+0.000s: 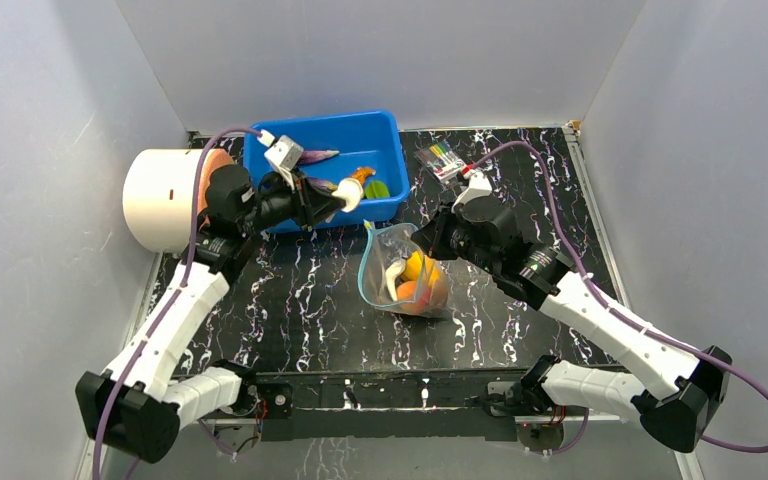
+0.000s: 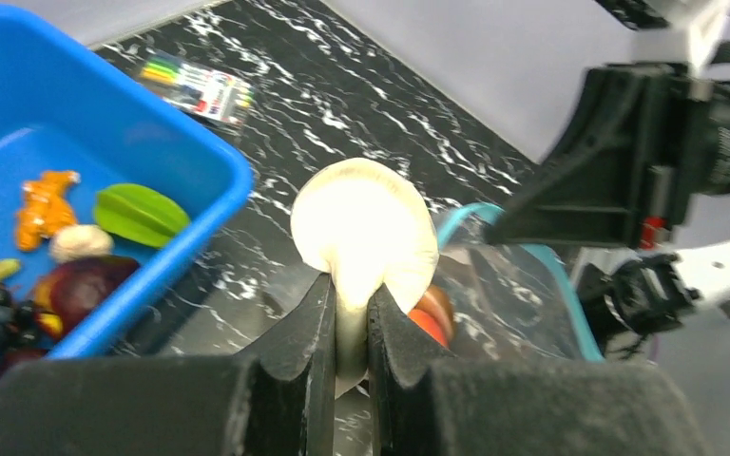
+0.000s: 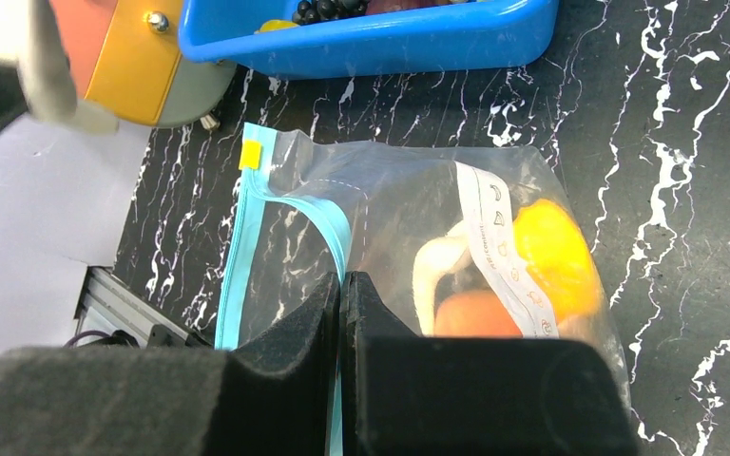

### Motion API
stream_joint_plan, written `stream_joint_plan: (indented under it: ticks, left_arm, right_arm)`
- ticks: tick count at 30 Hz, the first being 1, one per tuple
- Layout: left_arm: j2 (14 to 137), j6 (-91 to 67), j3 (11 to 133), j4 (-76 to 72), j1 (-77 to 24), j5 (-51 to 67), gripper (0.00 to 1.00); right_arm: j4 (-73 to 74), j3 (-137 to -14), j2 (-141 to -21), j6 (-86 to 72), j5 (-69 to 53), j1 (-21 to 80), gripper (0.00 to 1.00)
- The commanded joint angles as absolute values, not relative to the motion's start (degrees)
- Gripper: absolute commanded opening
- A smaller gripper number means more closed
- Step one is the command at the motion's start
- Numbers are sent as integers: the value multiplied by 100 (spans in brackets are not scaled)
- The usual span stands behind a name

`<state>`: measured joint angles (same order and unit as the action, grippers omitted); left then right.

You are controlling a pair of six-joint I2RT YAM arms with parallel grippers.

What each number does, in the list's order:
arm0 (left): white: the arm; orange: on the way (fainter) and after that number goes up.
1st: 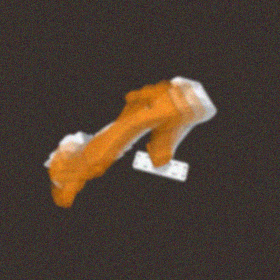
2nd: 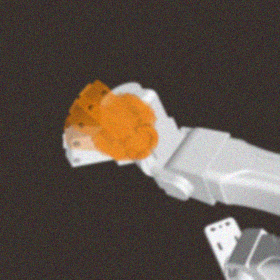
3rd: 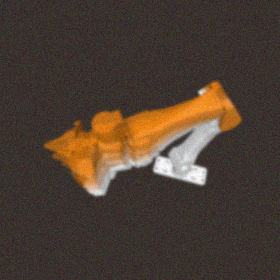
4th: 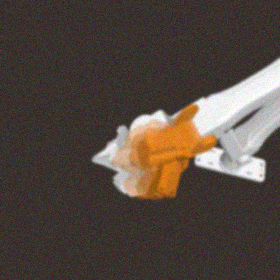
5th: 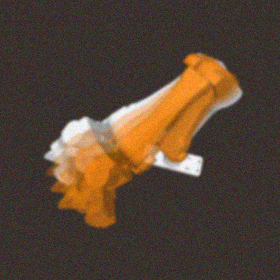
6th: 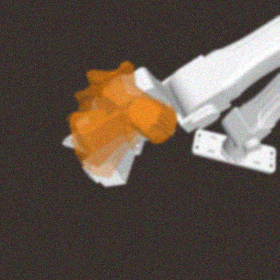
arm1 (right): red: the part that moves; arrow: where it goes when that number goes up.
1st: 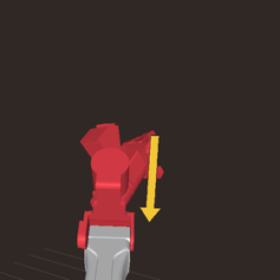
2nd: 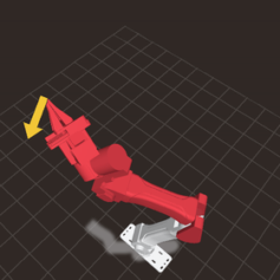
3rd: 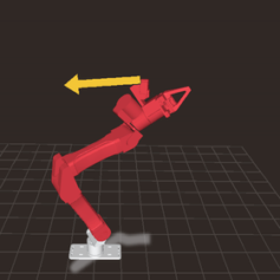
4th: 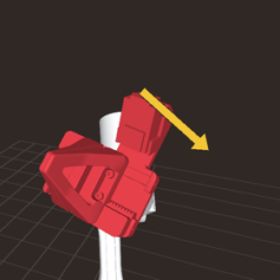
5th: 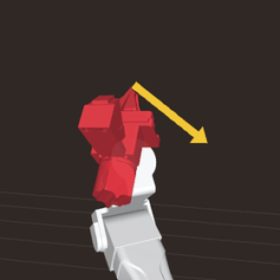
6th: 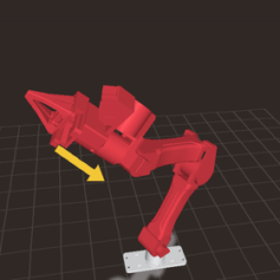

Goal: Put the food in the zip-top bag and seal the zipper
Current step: Pick up the fake vegetable from the bin, then place the fake vegetable in the zipper food storage bag.

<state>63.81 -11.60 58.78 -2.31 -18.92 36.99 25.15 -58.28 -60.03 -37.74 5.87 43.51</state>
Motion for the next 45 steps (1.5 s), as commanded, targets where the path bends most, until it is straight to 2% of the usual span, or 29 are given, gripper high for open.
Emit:
stream_joint_plan:
  ticks: [1, 12, 22, 24, 27, 29, 31, 36, 45]
  left_arm:
    - [5857, -2101, 5438, -390, -2048, 4210, 0]
    - [5571, -3644, 4601, -1308, -2511, 4537, 0]
    - [6050, -3660, 4393, -1281, -2960, 4027, 2]
    - [6136, -3656, 4438, -1245, -3012, 4026, 10]
    - [6180, -3553, 4557, -1078, -3046, 3943, 38]
    - [6139, -3408, 4614, -965, -3066, 3825, 51]
    - [6078, -3239, 4658, -855, -3065, 3715, 59]
    - [5900, -2710, 4840, -394, -3066, 3460, 66]
    - [6042, -1508, 5472, 870, -3066, 2375, 67]
  right_arm:
    - [1964, -5870, -6036, -3904, 626, 4367, 0]
    - [1710, -5921, -6206, -4114, 387, 4360, 0]
    - [1749, -5947, -6181, -4091, 401, 4364, 0]
    - [1749, -5950, -6155, -4105, 396, 4364, 0]
    - [1761, -5944, -6106, -4113, 386, 4362, 0]
    - [1790, -5948, -6100, -4111, 403, 4365, 0]
    - [1792, -5934, -6096, -4099, 391, 4363, 0]
    - [1741, -5874, -6162, -4041, 248, 4366, 0]
    - [1821, -5700, -5914, -3803, 301, 4364, 0]
